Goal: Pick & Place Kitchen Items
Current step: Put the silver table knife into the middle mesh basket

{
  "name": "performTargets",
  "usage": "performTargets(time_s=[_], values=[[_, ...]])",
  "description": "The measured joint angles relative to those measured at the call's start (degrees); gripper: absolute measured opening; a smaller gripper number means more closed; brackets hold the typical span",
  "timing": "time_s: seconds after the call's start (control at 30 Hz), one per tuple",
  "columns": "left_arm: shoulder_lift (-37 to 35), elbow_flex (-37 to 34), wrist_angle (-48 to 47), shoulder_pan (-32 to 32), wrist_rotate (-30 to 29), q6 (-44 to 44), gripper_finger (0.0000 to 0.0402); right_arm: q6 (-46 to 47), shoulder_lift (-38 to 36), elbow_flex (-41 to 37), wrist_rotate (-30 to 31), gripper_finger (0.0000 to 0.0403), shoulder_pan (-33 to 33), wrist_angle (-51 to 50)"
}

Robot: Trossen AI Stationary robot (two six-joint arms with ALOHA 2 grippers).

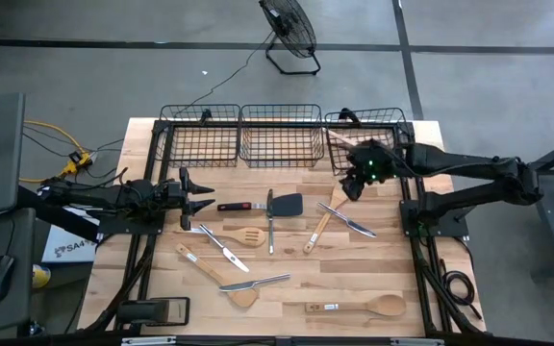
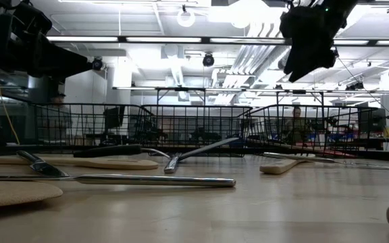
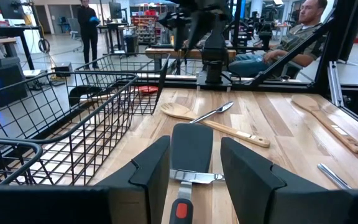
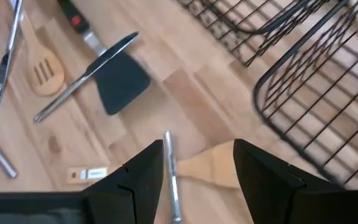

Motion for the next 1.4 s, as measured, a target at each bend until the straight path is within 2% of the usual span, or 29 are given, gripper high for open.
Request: performTargets(time_s=[0.33,0.63,0.9,1.17,1.4], values=[[0.0,0.0,0.0,0.0,0.0,0.0,0.0141,7.6,1.2,0.0,5.4,0.0185,12.0,-0.4],[0.0,0.0,0.0,0.0,0.0,0.0,0.0141,12.3,9.4,0.0,6.7,0.0185,19.6,-1.8],[0.0,0.0,0.0,0.0,0.0,0.0,0.0141,17.0,16.7,0.0,6.7,0.0185,21.6,-3.2],[0.0,0.0,0.0,0.0,0.0,0.0,0.0141,29.0,21.5,-0.1,6.6,0.0185,21.5,-6.5],[0.0,0.0,0.0,0.0,0.0,0.0,0.0141,30.0,24.6,-0.1,6.1,0.0185,21.4,-6.5]])
